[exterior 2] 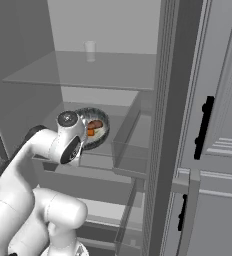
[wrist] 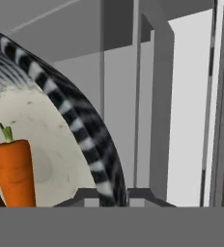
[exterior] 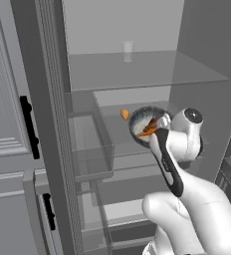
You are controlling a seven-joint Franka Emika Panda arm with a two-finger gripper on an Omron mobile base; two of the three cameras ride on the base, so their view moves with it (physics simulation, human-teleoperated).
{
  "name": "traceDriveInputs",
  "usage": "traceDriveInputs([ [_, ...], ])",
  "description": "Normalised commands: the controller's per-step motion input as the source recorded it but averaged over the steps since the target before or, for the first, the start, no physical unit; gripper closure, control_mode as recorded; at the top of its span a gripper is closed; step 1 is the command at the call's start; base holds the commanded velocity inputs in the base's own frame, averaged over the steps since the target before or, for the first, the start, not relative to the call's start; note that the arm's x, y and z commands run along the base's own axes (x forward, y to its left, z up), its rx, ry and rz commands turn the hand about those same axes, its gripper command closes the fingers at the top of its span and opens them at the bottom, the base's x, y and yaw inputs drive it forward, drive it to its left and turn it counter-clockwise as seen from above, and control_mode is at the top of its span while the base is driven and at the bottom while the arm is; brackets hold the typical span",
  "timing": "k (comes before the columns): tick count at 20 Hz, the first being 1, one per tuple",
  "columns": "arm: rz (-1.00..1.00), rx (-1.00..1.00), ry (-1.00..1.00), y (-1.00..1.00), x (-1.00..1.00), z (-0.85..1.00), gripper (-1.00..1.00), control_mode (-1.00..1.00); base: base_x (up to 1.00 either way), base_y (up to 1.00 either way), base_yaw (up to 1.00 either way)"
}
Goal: Pick the chicken drumstick and carrot from their plates and place them in the bowl. Then put the bowl in the fridge.
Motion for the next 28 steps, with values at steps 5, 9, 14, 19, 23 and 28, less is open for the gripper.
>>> traceDriveInputs([
  [5,0.00,0.00,0.04,0.00,0.83,-0.41,1.00,-1.00,0.00,0.00,0.00],
  [9,0.00,0.00,0.02,0.00,0.71,-0.27,1.00,-1.00,0.00,0.00,0.00],
  [14,0.00,0.00,0.02,0.00,0.67,-0.22,1.00,-1.00,0.00,0.00,0.00],
  [19,0.00,0.00,0.00,0.00,0.26,0.00,-1.00,-1.00,0.00,0.00,0.00],
  [23,0.00,0.00,-0.07,0.00,0.00,0.20,-1.00,-1.00,0.00,0.00,0.00],
  [28,0.00,0.00,-0.32,0.00,-0.18,0.35,-1.00,-1.00,0.00,0.00,0.00],
])
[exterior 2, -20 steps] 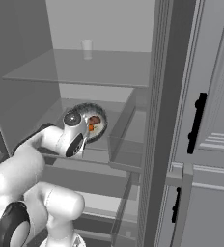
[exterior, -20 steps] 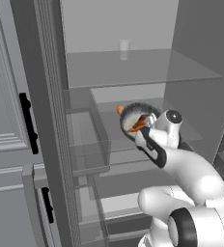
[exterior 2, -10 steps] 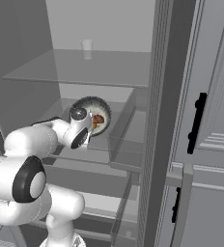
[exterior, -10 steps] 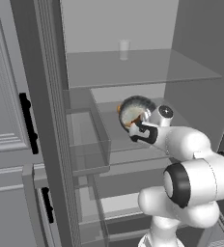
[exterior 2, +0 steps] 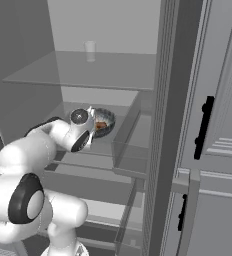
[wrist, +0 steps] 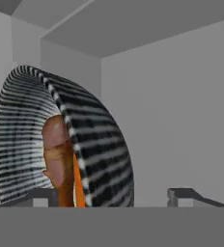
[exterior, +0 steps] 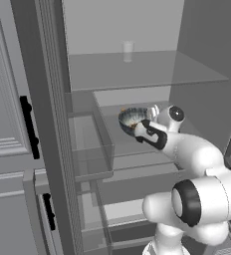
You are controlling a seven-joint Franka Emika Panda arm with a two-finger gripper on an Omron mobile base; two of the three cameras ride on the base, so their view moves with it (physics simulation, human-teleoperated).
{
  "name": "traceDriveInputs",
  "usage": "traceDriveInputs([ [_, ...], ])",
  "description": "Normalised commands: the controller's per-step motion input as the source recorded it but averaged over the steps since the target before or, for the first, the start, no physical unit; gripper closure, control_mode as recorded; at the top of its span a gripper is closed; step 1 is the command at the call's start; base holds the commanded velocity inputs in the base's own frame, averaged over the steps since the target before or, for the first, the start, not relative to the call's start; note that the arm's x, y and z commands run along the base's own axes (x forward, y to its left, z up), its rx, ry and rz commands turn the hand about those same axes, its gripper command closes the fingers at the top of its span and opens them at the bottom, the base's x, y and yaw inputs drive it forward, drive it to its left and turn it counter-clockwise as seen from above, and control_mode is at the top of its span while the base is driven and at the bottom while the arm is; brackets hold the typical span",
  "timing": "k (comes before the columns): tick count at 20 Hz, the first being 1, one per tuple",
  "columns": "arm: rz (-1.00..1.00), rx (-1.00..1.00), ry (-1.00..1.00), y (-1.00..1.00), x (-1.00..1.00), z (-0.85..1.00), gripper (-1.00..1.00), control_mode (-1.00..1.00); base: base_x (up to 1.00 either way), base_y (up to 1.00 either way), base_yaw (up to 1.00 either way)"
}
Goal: Pick the chicken drumstick and carrot from their plates and place them in the bowl. Then put the bowl in the fridge.
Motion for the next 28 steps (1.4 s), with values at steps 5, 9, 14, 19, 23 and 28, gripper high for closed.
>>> traceDriveInputs([
  [5,0.00,0.00,-0.40,0.01,-0.54,0.52,-1.00,-1.00,0.00,0.00,0.00],
  [9,0.00,0.00,-0.31,0.01,-0.78,0.67,-1.00,-1.00,0.00,0.00,0.00],
  [14,0.04,0.00,-0.11,0.02,-0.94,0.97,-1.00,-1.00,0.00,0.00,0.00],
  [19,0.08,-0.02,0.16,0.00,-1.00,1.00,-1.00,-1.00,0.00,0.00,0.00],
  [23,0.05,-0.10,0.38,0.00,-0.95,0.86,-1.00,-1.00,0.00,0.00,0.00],
  [28,0.01,-0.26,0.27,0.05,-0.87,0.01,-1.00,-1.00,0.00,0.00,0.00],
])
